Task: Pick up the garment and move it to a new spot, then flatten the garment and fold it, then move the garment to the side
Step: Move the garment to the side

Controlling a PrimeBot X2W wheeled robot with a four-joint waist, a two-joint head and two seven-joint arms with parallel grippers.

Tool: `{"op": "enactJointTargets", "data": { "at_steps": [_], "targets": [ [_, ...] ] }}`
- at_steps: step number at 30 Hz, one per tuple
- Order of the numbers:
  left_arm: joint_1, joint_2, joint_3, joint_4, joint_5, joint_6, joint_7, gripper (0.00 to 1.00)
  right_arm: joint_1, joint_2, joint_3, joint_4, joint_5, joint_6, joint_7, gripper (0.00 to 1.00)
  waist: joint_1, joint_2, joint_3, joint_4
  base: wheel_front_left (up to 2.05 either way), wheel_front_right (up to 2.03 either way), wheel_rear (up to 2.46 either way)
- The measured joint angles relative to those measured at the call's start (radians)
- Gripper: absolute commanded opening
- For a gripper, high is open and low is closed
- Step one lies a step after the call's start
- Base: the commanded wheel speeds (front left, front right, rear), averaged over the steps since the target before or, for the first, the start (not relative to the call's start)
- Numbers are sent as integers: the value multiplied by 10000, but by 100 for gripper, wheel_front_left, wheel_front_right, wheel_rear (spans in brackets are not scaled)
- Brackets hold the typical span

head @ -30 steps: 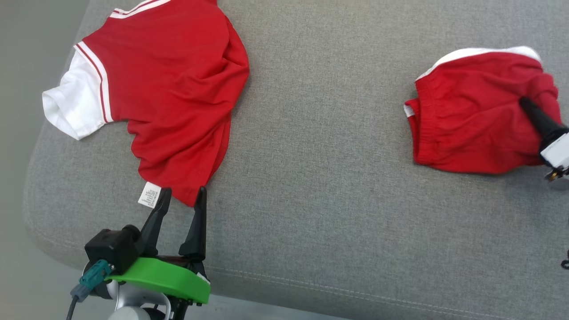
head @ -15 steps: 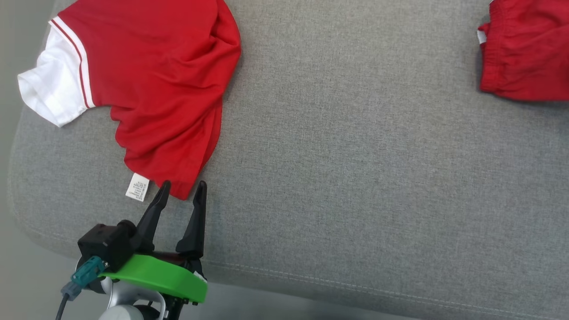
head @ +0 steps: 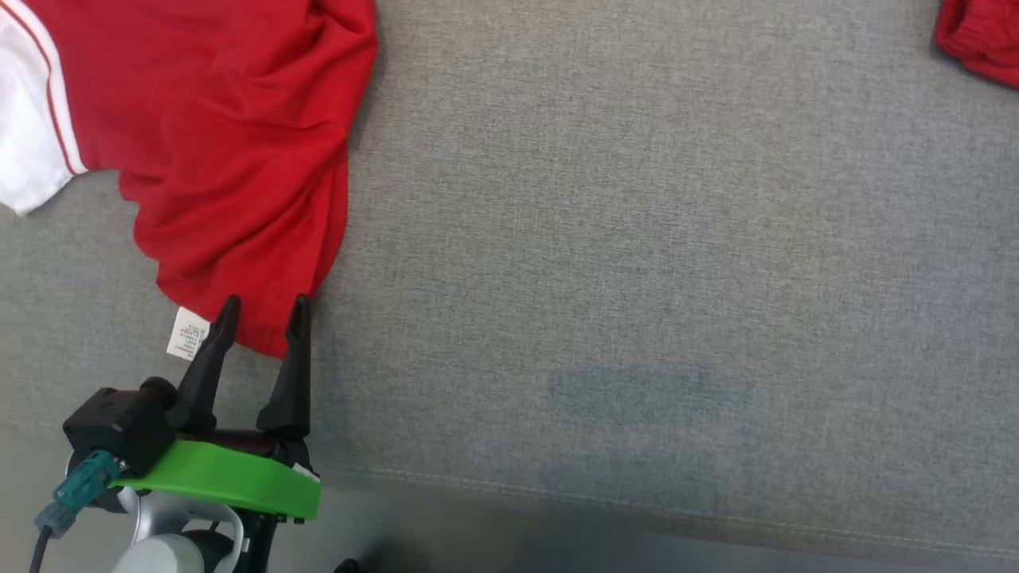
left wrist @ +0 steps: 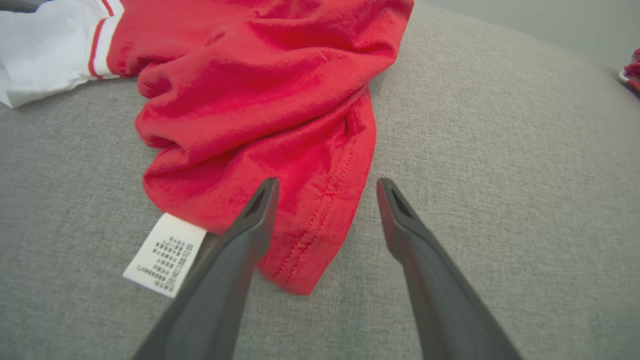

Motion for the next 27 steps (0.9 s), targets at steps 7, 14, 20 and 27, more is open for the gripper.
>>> {"op": "enactJointTargets", "data": {
  "at_steps": [7,14,20,27],
  "targets": [
    [1,217,389,-184,244,2,109,100,-299,-40,-150,334,0,8,-92,0,0,0,332,-537,0,0,0],
    [1,362,637,-433,397,29,282,100,-398,-10,-222,656,2,50,-345,0,0,0,562,-1124,0,0,0],
    [6,525,790,-654,485,31,474,100,-404,-12,-428,1003,12,142,-662,0,0,0,766,-1612,0,0,0],
    [5,545,901,-882,554,84,583,100,-404,19,-543,1452,12,353,-1076,0,0,0,979,-2034,0,0,0]
  ]
}}
